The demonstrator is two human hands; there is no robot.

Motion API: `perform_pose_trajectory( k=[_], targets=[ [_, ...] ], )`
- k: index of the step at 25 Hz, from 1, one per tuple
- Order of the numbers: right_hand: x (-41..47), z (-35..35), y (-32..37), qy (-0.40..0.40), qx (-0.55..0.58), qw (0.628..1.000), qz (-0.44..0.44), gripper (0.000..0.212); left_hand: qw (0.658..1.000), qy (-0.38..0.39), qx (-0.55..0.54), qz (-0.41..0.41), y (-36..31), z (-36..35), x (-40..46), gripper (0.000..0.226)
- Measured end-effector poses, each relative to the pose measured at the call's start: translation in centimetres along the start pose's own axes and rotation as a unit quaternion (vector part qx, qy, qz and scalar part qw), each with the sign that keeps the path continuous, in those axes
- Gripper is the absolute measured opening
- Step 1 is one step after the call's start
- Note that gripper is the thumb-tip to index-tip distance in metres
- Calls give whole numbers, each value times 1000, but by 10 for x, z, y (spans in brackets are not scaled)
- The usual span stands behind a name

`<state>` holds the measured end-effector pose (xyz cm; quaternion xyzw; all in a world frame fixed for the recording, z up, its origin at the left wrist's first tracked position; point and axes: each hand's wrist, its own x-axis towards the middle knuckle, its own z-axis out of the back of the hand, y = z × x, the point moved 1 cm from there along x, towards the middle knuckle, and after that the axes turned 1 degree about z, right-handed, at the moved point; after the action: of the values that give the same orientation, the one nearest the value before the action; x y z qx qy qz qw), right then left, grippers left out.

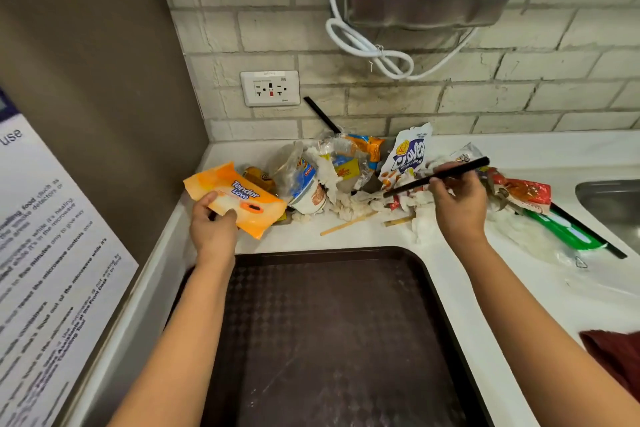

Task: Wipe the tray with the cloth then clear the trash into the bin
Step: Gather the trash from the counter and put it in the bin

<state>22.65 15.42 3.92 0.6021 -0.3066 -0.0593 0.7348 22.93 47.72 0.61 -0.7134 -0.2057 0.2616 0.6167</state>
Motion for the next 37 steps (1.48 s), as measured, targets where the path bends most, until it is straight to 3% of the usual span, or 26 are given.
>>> perform_pose_trajectory(
  k=[2, 7, 16, 27, 32, 37],
  targets=[
    [-7, 16, 3, -36, 39, 998, -18, 33, 998, 39, -42, 13, -1, -6, -25, 45],
    [-40, 65, 14, -125, 111, 986, -25, 28, 978, 187, -68, 62, 3, -36, -97, 41],
    [-87, 170, 24, -153, 106, 982, 11, 23, 939, 333, -50, 69, 3, -43, -224, 41],
    [-178, 353, 1, -116, 84, 990, 18, 25, 922, 374, 79, 56, 63, -44, -423, 44],
    [-252, 423, -32, -149, 79, 986, 2, 21, 901, 384, 153, 131, 122, -15, -525, 42],
    [-319, 463, -80, -173, 54, 979, -98, 24, 876, 367, 251, 189, 188, 10, -580, 33]
  ],
)
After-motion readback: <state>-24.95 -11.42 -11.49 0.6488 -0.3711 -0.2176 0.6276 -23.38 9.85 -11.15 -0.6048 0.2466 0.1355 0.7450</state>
